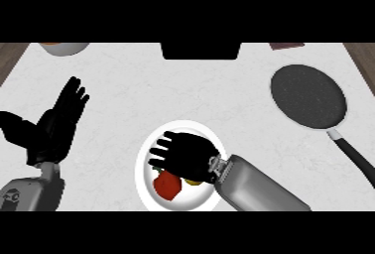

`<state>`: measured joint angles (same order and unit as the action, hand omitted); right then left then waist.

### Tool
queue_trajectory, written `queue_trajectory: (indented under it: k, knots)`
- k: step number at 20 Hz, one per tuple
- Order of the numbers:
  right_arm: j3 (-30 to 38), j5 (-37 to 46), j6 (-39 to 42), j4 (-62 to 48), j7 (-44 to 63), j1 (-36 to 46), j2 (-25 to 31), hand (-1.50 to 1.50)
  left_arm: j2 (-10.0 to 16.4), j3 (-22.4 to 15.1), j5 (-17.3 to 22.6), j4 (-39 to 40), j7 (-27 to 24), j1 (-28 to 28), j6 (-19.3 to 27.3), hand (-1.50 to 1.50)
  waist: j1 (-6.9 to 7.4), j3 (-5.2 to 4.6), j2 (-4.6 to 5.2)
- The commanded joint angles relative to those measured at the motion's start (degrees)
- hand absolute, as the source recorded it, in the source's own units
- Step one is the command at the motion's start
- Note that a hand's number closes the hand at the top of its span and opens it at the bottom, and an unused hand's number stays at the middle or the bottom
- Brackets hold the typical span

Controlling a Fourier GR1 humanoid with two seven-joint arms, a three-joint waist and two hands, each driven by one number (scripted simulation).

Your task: Pick the lemon from the plate and place it in the pan

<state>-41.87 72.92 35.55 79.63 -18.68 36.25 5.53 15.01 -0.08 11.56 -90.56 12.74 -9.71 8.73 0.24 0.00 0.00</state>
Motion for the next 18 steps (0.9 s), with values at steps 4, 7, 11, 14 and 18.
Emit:
queue_trajectory:
  k: [4, 7, 11, 14, 18]
  knots:
    - [1.7, 2.9, -4.4, -7.9, -2.0, -0.4, -5.3, -1.50, -0.2, 2.2, -0.1, -1.7, 2.3, -0.2, -1.1, 0.00, 0.12, 0.00, 0.01]
    - [1.2, 5.8, -4.0, -6.8, -2.6, -3.6, -5.1, -1.50, -1.0, 2.6, -0.4, 1.4, -1.6, 1.0, -3.8, 0.00, -0.10, 0.00, -0.01]
    - [-1.2, 3.9, -6.6, -12.1, -3.5, -2.7, -5.5, 1.50, -1.6, 3.0, -1.7, 1.9, 0.9, -3.3, -1.7, 0.00, 0.04, 0.00, 0.04]
    - [0.6, 4.5, -12.2, -17.1, -9.6, 1.1, -5.5, 1.50, -2.5, 1.7, -2.3, -1.9, 1.7, 0.0, -1.4, 0.00, 0.31, 0.01, 0.05]
    - [-3.0, -0.5, -11.5, -13.8, -4.2, 0.7, -5.5, 1.50, -1.1, 4.0, -1.0, -1.9, -1.1, 3.2, -4.7, 0.00, 0.50, 0.00, 0.02]
